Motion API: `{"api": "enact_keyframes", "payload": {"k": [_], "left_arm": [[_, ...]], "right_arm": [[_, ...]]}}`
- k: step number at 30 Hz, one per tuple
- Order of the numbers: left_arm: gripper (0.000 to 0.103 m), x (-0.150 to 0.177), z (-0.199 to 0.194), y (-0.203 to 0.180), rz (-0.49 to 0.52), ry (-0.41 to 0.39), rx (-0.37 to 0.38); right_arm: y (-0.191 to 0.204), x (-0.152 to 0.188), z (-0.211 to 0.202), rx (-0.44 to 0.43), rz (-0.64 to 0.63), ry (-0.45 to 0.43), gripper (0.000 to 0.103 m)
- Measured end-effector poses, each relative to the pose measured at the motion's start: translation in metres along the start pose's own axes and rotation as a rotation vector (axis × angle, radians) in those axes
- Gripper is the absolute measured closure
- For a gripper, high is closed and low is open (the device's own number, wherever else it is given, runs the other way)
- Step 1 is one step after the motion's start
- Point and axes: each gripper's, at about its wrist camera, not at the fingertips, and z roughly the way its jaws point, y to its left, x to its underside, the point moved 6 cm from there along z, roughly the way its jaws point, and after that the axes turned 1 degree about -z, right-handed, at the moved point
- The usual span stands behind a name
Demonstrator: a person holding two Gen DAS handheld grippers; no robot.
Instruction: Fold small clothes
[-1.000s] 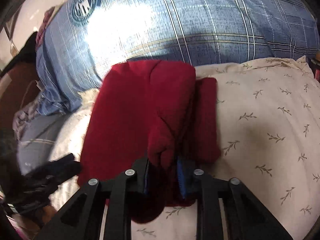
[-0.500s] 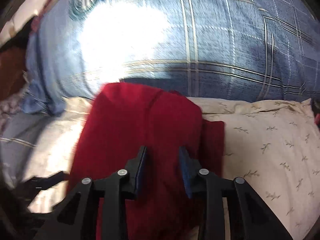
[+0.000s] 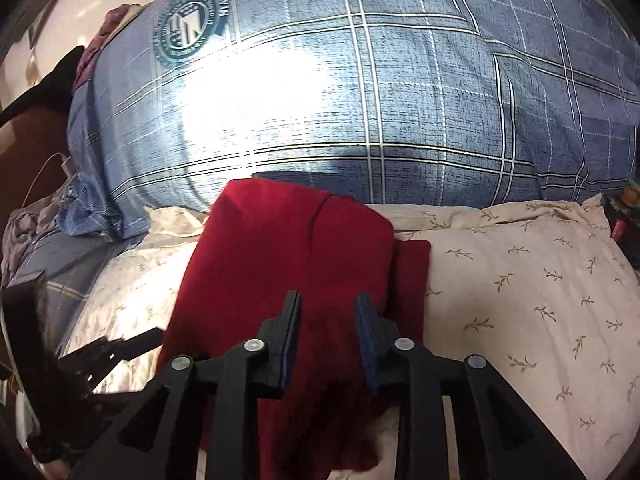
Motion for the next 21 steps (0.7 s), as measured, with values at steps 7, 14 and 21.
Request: {"api": "enact_keyframes", "payload": {"k": [7,14,21], "left_arm": [[0.029,0.002,0.001,-0.001,-0.008,0.008,-0.004],[0.027,0.003,0.001,-0.001,-0.002,0.005,-0.014],[0.029,0.002,-0.004,0.003,-0.037,0.008,0.015]], "right_arm": [[-0.01,0.039,0.03,0.055,-0.03,0.11,0.067],[-0.015,0.039,0.019,0.008,0.053,0.09,0.06],[-0.022,0.011,0.02,-0.003,0.138,0.016,0.036]]}}
